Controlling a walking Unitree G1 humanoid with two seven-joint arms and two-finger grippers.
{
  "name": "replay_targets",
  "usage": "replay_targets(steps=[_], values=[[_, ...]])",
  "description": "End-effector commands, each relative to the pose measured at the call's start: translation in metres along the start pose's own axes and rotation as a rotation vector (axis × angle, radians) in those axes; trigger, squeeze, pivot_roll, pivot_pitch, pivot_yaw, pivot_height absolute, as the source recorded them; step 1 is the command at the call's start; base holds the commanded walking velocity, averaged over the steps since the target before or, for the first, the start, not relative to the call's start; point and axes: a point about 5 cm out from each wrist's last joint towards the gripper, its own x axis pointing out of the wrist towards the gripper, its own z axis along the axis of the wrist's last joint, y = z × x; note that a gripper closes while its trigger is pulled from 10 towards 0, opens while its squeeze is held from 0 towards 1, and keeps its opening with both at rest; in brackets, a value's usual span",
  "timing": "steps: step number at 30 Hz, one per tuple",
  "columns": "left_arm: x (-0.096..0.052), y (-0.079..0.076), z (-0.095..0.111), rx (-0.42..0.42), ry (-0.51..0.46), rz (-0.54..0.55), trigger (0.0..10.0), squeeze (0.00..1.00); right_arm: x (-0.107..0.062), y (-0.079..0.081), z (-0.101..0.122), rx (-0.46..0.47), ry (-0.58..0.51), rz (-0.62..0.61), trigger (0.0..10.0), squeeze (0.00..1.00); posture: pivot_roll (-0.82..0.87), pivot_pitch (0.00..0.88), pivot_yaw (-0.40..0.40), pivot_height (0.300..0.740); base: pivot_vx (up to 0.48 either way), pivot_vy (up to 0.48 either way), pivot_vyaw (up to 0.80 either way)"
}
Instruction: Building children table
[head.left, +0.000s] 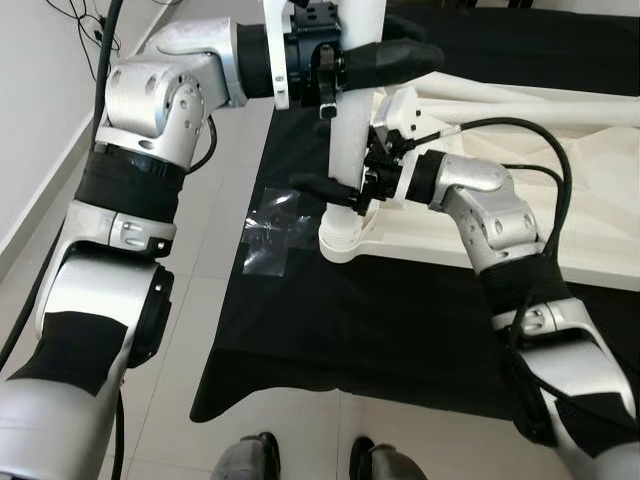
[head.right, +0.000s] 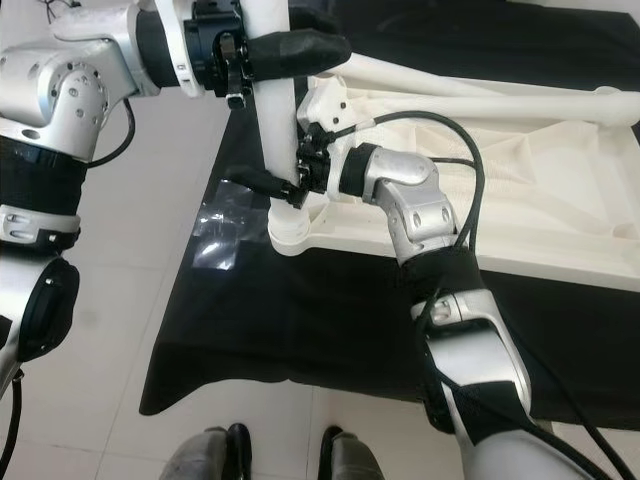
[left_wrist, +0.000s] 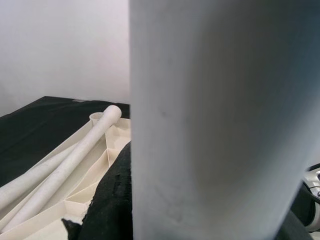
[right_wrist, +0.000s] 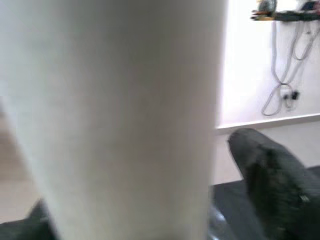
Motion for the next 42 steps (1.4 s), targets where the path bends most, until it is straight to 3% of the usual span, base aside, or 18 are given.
replay_targets(steps=[1,6,8,9,10,11,12,18,19,20,21,22,23,24,33,34,42], values=[[0.015,-0.009,-0.027,-0.094,0.072,-0.091,0.0,0.00,0.008,0.001,0.006,0.000,-0.036,0.016,0.0,0.00,0.11,0.211,0.014,0.740,0.000,0.000,0.00],[0.015,-0.010,-0.031,-0.097,0.076,-0.099,0.0,0.00,0.007,-0.002,0.002,0.047,-0.054,0.038,0.0,0.00,0.11,0.214,0.018,0.740,0.000,0.000,0.00],[0.016,-0.008,-0.032,-0.078,0.072,-0.086,1.8,0.00,0.006,-0.002,-0.004,0.062,-0.047,0.031,0.0,0.00,0.11,0.214,0.018,0.740,0.000,0.000,0.00],[0.016,-0.008,-0.032,-0.078,0.072,-0.086,1.8,0.00,0.006,-0.002,-0.004,0.062,-0.047,0.031,0.0,0.00,0.11,0.214,0.018,0.740,0.000,0.000,0.00],[0.016,-0.008,-0.034,-0.070,0.072,-0.079,10.0,0.00,0.005,-0.002,-0.006,0.066,-0.041,0.024,0.0,0.00,0.11,0.215,0.018,0.740,0.000,0.000,0.00],[0.016,-0.007,-0.034,-0.066,0.072,-0.074,10.0,0.00,0.004,-0.002,-0.008,0.069,-0.037,0.020,0.0,0.00,0.11,0.216,0.018,0.740,0.000,0.000,0.00],[0.015,-0.006,-0.034,-0.083,0.060,-0.072,10.0,1.00,0.004,-0.001,-0.013,0.079,-0.019,0.001,0.0,0.00,0.10,0.216,0.015,0.740,0.000,0.000,0.00],[0.015,-0.004,-0.033,-0.080,0.050,-0.046,10.0,1.00,0.006,0.001,-0.030,0.107,0.076,-0.104,0.0,0.00,0.10,0.221,0.003,0.740,0.000,0.000,0.00],[0.014,-0.002,-0.032,-0.079,0.048,-0.022,10.0,0.00,0.006,0.004,-0.044,0.135,0.144,-0.211,0.0,0.00,0.10,0.220,-0.010,0.740,0.000,0.000,0.00],[0.014,-0.002,-0.032,-0.079,0.048,-0.022,10.0,0.00,0.006,0.004,-0.044,0.135,0.144,-0.211,0.0,0.00,0.10,0.220,-0.010,0.740,0.000,0.000,0.00],[0.011,0.002,-0.028,-0.089,0.037,0.021,10.0,0.00,0.002,0.060,-0.094,0.215,0.313,-0.616,0.0,0.00,0.10,0.227,-0.029,0.740,0.000,0.000,0.00],[0.011,0.002,-0.028,-0.089,0.037,0.021,10.0,0.00,0.002,0.060,-0.094,0.215,0.313,-0.616,0.0,0.00,0.10,0.227,-0.029,0.740,0.000,0.000,0.00],[0.009,0.004,-0.027,-0.091,0.036,0.032,10.0,0.00,-0.002,0.081,-0.101,0.249,0.338,-0.737,0.0,0.00,0.10,0.242,-0.016,0.740,0.000,0.000,0.00],[0.007,0.006,-0.027,-0.085,0.041,0.047,10.0,0.00,-0.003,0.090,-0.101,0.255,0.330,-0.816,0.0,0.00,0.09,0.226,-0.007,0.740,0.000,0.000,0.00],[0.006,0.007,-0.028,-0.072,0.050,0.050,10.0,0.00,0.008,0.081,-0.091,0.193,0.260,-0.836,0.0,0.00,0.09,0.210,-0.010,0.740,0.000,0.000,0.00],[0.007,0.006,-0.028,-0.071,0.047,0.045,0.0,0.00,0.010,0.080,-0.090,0.192,0.257,-0.833,0.0,0.00,0.09,0.210,-0.010,0.740,0.000,0.000,0.00],[0.005,0.006,-0.027,-0.072,0.047,0.032,0.0,0.00,0.013,0.085,-0.088,0.214,0.267,-0.853,0.0,0.00,0.09,0.201,-0.006,0.740,0.000,0.000,0.00]])
